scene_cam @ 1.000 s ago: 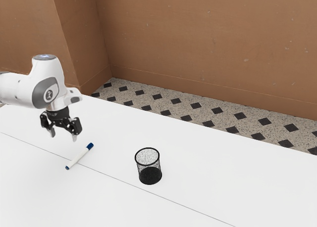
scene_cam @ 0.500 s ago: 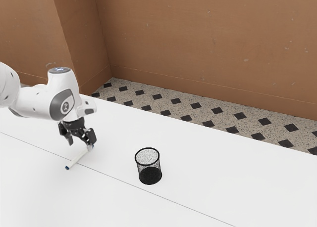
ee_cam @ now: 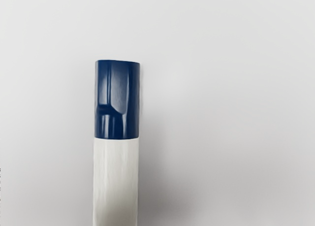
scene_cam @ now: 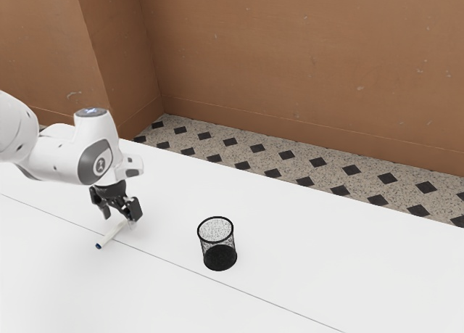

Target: Put the marker into the pen holder.

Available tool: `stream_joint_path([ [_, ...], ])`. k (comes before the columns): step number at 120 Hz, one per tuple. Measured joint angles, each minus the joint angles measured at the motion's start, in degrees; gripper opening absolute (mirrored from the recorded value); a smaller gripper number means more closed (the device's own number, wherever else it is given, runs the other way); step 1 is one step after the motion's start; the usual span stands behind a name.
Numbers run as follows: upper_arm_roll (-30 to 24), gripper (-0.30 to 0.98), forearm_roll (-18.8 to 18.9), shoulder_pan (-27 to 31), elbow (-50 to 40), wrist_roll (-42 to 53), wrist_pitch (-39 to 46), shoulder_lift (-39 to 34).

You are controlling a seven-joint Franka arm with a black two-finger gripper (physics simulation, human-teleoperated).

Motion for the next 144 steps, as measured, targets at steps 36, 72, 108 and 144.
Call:
stream_joint_path([
  [36, 0.1, 0.64, -0.1, 0.1, 0.3, 2.0, 1.0, 1.2],
  [72, 0.2, 0.4, -0.3, 0.1, 0.7, 3.2, 1.0, 2.1],
  [108, 0.2, 0.25, -0.7, 0.2, 0.7, 3.8, 1.2, 2.5],
  [144, 0.3, 0.07, -1.0, 0.1, 0.7, 4.2, 1.3, 2.5],
])
